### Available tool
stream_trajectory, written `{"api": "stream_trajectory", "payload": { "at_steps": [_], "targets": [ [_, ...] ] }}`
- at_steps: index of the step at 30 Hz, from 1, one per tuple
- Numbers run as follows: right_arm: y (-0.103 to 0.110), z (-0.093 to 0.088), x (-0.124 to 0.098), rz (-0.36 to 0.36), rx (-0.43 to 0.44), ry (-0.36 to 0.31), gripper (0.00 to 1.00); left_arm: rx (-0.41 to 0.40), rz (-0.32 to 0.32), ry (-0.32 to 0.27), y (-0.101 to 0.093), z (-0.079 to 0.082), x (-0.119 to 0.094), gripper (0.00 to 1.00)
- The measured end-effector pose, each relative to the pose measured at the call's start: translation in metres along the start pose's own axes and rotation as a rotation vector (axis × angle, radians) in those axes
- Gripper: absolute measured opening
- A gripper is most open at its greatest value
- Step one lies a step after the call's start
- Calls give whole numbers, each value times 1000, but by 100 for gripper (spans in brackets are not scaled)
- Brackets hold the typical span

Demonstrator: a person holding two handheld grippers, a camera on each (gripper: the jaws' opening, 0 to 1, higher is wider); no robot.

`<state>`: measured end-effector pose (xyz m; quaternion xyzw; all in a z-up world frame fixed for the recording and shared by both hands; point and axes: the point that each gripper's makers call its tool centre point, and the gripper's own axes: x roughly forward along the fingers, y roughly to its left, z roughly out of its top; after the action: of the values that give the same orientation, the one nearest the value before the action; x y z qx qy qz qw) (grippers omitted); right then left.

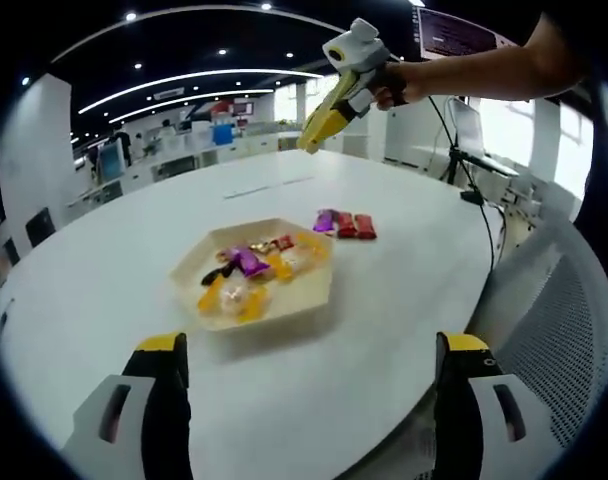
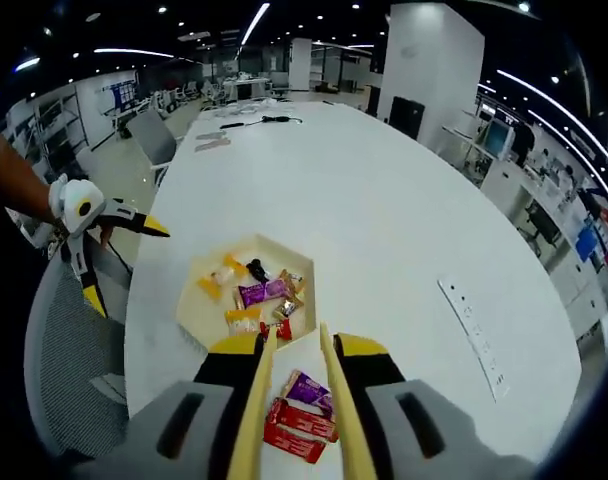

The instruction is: Place the target food into the container with the food tongs after gripping and lifting it, then release it inside without dropping or visibly crushing the food.

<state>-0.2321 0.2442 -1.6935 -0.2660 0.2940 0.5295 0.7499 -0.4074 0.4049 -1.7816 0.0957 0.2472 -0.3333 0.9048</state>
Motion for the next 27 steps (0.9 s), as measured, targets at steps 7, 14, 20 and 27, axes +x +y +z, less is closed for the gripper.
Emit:
{"api": "stream_trajectory", "payload": {
  "at_steps": [7, 14, 20, 27],
  "targets": [
    [-11, -21, -12, 8, 6, 0, 27, 10, 8, 17, 2, -3, 1, 99],
    [-18, -40, -13, 33, -23, 11, 27, 1, 30, 28, 6, -5, 1, 99],
    [-24, -49, -7, 50, -28, 11, 27, -2, 34, 39, 7, -8, 1, 99],
    [-23, -61, 5, 67, -32, 19, 27, 0, 26, 45, 5, -8, 2, 99]
  ]
}}
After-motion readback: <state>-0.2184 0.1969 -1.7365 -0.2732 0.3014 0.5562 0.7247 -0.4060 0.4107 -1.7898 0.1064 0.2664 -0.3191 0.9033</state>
